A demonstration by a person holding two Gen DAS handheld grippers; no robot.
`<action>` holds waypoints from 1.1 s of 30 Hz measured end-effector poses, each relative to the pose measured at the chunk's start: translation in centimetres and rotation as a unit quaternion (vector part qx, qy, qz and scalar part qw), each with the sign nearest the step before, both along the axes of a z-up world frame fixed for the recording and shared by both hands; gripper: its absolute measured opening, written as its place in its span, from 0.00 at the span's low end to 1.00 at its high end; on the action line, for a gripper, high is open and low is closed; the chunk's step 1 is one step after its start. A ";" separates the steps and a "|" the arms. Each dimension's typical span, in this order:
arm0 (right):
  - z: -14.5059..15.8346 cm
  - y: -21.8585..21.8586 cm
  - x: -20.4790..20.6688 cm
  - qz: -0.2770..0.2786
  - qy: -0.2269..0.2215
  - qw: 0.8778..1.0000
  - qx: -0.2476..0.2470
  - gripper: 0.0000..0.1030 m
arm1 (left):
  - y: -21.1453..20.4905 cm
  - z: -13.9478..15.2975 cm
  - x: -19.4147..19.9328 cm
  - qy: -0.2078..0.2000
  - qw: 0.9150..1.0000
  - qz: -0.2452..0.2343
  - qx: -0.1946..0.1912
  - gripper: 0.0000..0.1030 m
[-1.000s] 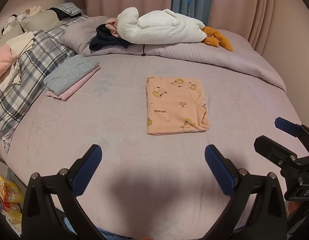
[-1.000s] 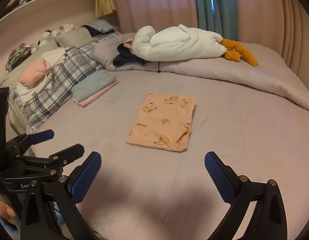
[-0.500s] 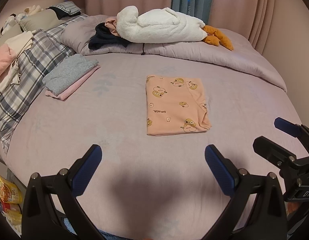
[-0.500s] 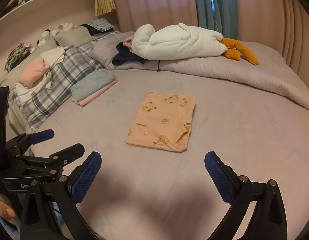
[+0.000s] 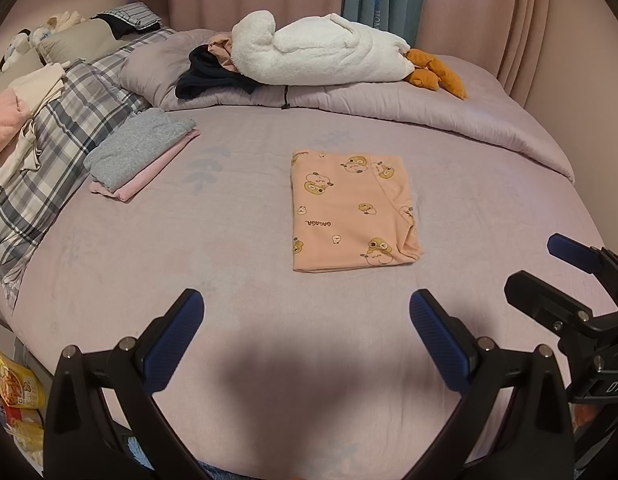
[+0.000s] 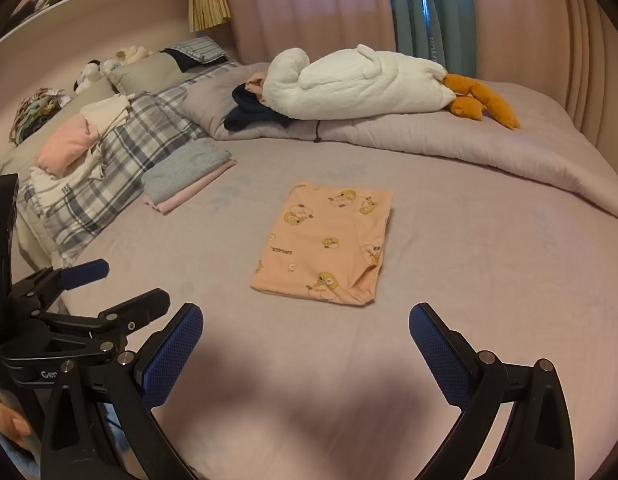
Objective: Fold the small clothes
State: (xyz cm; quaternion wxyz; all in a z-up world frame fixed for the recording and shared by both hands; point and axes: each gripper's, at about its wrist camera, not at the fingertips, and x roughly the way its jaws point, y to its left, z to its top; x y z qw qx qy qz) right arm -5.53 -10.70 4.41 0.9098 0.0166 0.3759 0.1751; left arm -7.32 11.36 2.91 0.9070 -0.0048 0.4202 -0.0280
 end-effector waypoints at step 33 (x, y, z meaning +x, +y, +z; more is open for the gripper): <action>0.0 -0.3 0.5 0.001 0.004 1.000 0.002 0.99 | 0.5 -0.1 0.4 -0.001 1.000 -0.001 0.001 1.00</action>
